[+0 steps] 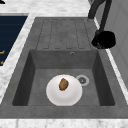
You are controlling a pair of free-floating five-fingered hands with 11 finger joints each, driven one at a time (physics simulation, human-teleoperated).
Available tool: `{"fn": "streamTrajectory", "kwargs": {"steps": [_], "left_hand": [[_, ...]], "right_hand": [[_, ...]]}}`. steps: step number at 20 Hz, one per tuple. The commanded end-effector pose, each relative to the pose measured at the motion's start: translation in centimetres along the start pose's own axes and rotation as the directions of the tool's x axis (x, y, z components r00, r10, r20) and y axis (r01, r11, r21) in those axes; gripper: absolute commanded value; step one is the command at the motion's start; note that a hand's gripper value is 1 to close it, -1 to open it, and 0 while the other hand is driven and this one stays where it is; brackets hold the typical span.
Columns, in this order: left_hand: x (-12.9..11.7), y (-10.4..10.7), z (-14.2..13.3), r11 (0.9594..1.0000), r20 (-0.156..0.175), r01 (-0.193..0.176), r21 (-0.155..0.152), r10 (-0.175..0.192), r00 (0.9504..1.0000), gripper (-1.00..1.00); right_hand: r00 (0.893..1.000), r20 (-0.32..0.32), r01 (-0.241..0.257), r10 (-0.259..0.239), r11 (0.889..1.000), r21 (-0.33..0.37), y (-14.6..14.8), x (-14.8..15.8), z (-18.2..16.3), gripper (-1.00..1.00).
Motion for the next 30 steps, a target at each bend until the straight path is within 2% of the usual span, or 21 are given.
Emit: {"fn": "streamTrajectory", "kwargs": {"steps": [1,3,9,14,16,18,21,26,27,28,30], "left_hand": [[0.0,0.0,0.0,1.0000,0.000,0.000,0.000,0.000,1.0000,0.00],[0.0,0.0,0.0,1.0000,0.000,0.000,0.000,0.000,1.0000,0.00],[0.0,0.0,0.0,1.0000,0.000,0.000,0.000,0.000,1.0000,0.00],[0.0,0.0,0.0,1.0000,0.000,0.000,0.000,0.000,1.0000,0.00],[0.0,0.0,0.0,1.0000,0.000,0.000,0.000,0.000,1.0000,0.00],[0.0,0.0,0.0,1.0000,0.000,0.000,0.000,0.000,1.0000,0.00],[0.0,0.0,0.0,1.0000,0.000,0.000,0.000,0.000,1.0000,0.00],[0.0,0.0,0.0,1.0000,0.000,0.000,0.000,0.000,1.0000,0.00],[0.0,0.0,0.0,1.0000,0.000,0.000,0.000,0.000,1.0000,0.00],[0.0,0.0,0.0,1.0000,0.000,0.000,0.000,0.000,1.0000,0.00],[0.0,0.0,0.0,1.0000,0.000,0.000,0.000,0.000,1.0000,0.00]], "right_hand": [[0.998,0.063,0.021,-0.024,0.998,0.051,0.5,0.8,-0.9,1.00],[1.000,0.026,0.001,-0.003,0.997,0.082,0.2,1.1,-1.5,1.00],[0.999,-0.053,0.011,-0.003,0.988,0.154,-0.4,0.9,-3.6,1.00],[0.996,-0.085,0.059,-0.039,0.965,0.256,-2.4,1.0,-5.1,1.00],[0.992,-0.126,0.062,-0.026,0.957,0.284,-2.5,1.3,-6.3,1.00],[0.991,-0.134,0.060,-0.018,0.946,0.318,-2.8,1.5,-7.3,1.00],[0.992,-0.129,0.046,-0.003,0.941,0.335,-2.6,2.0,-7.3,1.00],[0.985,-0.170,0.036,0.032,0.923,0.382,-2.1,2.4,-6.9,1.00],[0.983,-0.180,0.043,0.031,0.918,0.394,-2.2,2.6,-6.4,1.00],[0.986,-0.168,0.061,0.008,0.915,0.399,-1.8,2.7,-6.2,1.00],[0.984,-0.180,0.063,0.011,0.916,0.397,-1.9,2.2,-6.9,1.00]]}}
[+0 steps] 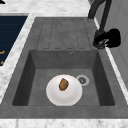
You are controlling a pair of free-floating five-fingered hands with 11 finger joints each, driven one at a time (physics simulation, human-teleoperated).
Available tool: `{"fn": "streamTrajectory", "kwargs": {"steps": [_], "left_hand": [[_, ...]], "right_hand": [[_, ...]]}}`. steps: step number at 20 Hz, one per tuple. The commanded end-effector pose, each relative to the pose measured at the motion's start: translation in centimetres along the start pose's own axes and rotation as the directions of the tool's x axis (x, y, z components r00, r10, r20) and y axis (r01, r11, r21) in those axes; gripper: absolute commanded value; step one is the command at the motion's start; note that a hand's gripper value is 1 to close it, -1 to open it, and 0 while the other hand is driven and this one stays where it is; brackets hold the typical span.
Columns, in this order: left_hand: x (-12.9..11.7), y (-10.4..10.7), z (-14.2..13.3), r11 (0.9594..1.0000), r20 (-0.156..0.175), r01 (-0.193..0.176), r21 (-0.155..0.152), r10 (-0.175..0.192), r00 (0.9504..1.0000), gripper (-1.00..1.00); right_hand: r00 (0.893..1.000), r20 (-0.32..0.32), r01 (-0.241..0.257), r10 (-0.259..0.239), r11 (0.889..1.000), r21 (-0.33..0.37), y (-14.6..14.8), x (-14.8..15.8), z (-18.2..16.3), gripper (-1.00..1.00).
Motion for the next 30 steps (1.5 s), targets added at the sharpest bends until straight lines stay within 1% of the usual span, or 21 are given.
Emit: {"fn": "streamTrajectory", "kwargs": {"steps": [1,2,3,6,16,17,18,19,20,22,25,30], "left_hand": [[0.0,0.0,0.0,1.0000,0.000,0.000,0.000,0.000,1.0000,0.00],[0.0,0.0,0.0,1.0000,0.000,0.000,0.000,0.000,1.0000,0.00],[0.0,0.0,0.0,1.0000,0.000,0.000,0.000,0.000,1.0000,0.00],[0.0,0.0,0.0,1.0000,0.000,0.000,0.000,0.000,1.0000,0.00],[0.0,0.0,0.0,1.0000,0.000,0.000,0.000,0.000,1.0000,0.00],[0.0,0.0,0.0,1.0000,0.000,0.000,0.000,0.000,1.0000,0.00],[0.0,0.0,0.0,1.0000,0.000,0.000,0.000,0.000,1.0000,0.00],[0.0,0.0,0.0,1.0000,0.000,0.000,0.000,0.000,1.0000,0.00],[0.0,0.0,0.0,1.0000,0.000,0.000,0.000,0.000,1.0000,0.00],[0.0,0.0,0.0,1.0000,0.000,0.000,0.000,0.000,1.0000,0.00],[0.0,0.0,0.0,1.0000,0.000,0.000,0.000,0.000,1.0000,0.00],[0.0,0.0,0.0,1.0000,0.000,0.000,0.000,0.000,1.0000,0.00]], "right_hand": [[0.998,-0.054,0.031,-0.026,0.996,0.086,0.3,0.8,-2.4,1.00],[0.996,-0.086,-0.010,0.019,0.995,0.097,0.4,0.6,-1.6,1.00],[0.994,-0.104,-0.028,0.039,0.995,0.101,0.4,0.7,-0.9,1.00],[0.989,-0.134,-0.058,0.068,0.995,0.081,0.2,1.0,-0.3,1.00],[0.978,-0.182,-0.090,0.101,0.994,0.068,0.5,2.0,-0.3,1.00],[0.979,-0.179,-0.085,0.097,0.994,0.072,0.7,2.2,-0.2,1.00],[0.985,-0.151,-0.078,0.088,0.994,0.074,0.9,2.0,-0.6,1.00],[0.988,-0.117,-0.093,0.101,0.993,0.067,1.2,1.5,-0.8,1.00],[0.986,-0.120,-0.112,0.120,0.991,0.069,1.6,1.8,-0.4,1.00],[0.979,-0.146,-0.129,0.139,0.989,0.078,1.2,1.9,0.2,1.00],[0.973,-0.168,-0.149,0.160,0.986,0.075,1.2,2.1,0.4,1.00],[0.966,-0.185,-0.173,0.183,0.983,0.068,1.3,2.5,0.6,1.00]]}}
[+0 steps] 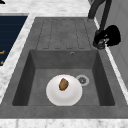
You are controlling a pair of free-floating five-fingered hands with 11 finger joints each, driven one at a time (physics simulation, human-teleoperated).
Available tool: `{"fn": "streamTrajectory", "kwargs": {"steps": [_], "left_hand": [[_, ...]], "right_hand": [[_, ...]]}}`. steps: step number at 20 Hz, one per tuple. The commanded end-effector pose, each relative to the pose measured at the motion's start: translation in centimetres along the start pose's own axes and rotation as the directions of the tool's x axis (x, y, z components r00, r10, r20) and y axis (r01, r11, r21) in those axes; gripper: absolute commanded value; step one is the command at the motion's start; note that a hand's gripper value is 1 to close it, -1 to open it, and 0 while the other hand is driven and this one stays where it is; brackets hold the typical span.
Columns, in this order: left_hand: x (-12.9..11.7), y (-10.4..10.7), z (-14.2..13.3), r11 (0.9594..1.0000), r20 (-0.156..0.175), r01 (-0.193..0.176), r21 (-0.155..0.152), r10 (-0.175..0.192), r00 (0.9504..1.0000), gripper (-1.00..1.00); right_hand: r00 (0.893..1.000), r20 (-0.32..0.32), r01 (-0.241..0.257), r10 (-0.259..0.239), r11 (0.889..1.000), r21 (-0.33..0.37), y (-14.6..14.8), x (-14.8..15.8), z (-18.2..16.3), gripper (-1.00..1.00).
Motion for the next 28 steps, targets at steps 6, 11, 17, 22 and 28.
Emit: {"fn": "streamTrajectory", "kwargs": {"steps": [6,11,17,22,28], "left_hand": [[0.0,0.0,0.0,1.0000,0.000,0.000,0.000,0.000,1.0000,0.00],[0.0,0.0,0.0,1.0000,0.000,0.000,0.000,0.000,1.0000,0.00],[0.0,0.0,0.0,1.0000,0.000,0.000,0.000,0.000,1.0000,0.00],[0.0,0.0,0.0,1.0000,0.000,0.000,0.000,0.000,1.0000,0.00],[0.0,0.0,0.0,1.0000,0.000,0.000,0.000,0.000,1.0000,0.00]], "right_hand": [[0.989,-0.084,-0.114,0.124,0.987,0.117,0.8,0.9,0.3,1.00],[0.985,-0.094,-0.133,0.144,0.985,0.114,0.9,1.2,0.4,1.00],[0.980,-0.102,-0.157,0.168,0.981,0.111,1.0,1.5,0.5,1.00],[0.978,-0.106,-0.168,0.180,0.980,0.108,1.0,1.6,0.5,1.00],[0.981,-0.127,-0.136,0.147,0.986,0.095,0.9,2.2,-0.3,1.00]]}}
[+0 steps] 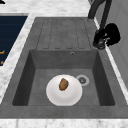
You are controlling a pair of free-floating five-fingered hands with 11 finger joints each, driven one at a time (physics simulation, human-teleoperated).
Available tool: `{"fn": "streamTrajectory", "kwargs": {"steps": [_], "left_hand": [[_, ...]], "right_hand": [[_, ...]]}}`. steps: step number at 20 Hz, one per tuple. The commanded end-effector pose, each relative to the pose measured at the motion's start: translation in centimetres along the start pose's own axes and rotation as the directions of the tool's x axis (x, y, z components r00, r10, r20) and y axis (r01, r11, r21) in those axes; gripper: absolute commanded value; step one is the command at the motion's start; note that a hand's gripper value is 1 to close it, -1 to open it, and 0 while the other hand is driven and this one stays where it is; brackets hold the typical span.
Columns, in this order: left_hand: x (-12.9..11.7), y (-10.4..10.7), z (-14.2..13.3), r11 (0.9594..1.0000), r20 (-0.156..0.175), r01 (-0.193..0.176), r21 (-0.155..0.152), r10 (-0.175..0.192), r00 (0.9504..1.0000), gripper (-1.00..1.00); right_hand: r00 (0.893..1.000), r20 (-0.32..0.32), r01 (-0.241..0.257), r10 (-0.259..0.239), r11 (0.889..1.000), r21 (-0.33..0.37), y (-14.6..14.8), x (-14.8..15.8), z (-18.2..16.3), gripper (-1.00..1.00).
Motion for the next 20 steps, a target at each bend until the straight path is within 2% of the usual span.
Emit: {"fn": "streamTrajectory", "kwargs": {"steps": [1,3,4,6,9,12,17,20], "left_hand": [[0.0,0.0,0.0,1.0000,0.000,0.000,0.000,0.000,1.0000,0.00],[0.0,0.0,0.0,1.0000,0.000,0.000,0.000,0.000,1.0000,0.00],[0.0,0.0,0.0,1.0000,0.000,0.000,0.000,0.000,1.0000,0.00],[0.0,0.0,0.0,1.0000,0.000,0.000,0.000,0.000,1.0000,0.00],[0.0,0.0,0.0,1.0000,0.000,0.000,0.000,0.000,1.0000,0.00],[0.0,0.0,0.0,1.0000,0.000,0.000,0.000,0.000,1.0000,0.00],[0.0,0.0,0.0,1.0000,0.000,0.000,0.000,0.000,1.0000,0.00],[0.0,0.0,0.0,1.0000,0.000,0.000,0.000,0.000,1.0000,0.00]], "right_hand": [[0.999,-0.047,-0.023,0.027,0.997,0.077,0.5,1.5,-1.7,1.00],[1.000,-0.017,-0.016,0.016,1.000,0.024,0.0,0.7,-0.5,1.00],[1.000,-0.018,-0.021,0.022,0.999,0.024,0.1,0.2,0.1,-1.00],[0.996,-0.002,-0.086,0.086,0.996,0.004,0.5,-0.4,2.0,-1.00],[0.993,-0.021,-0.115,0.114,0.992,-0.047,0.1,-0.9,3.4,-1.00],[0.994,-0.004,-0.112,0.112,0.991,-0.075,0.4,-1.2,4.8,-1.00],[0.992,0.019,-0.120,0.121,0.991,-0.051,1.3,-2.1,6.4,-1.00],[0.994,0.035,-0.104,0.106,0.993,-0.055,2.4,-2.6,7.9,-1.00]]}}
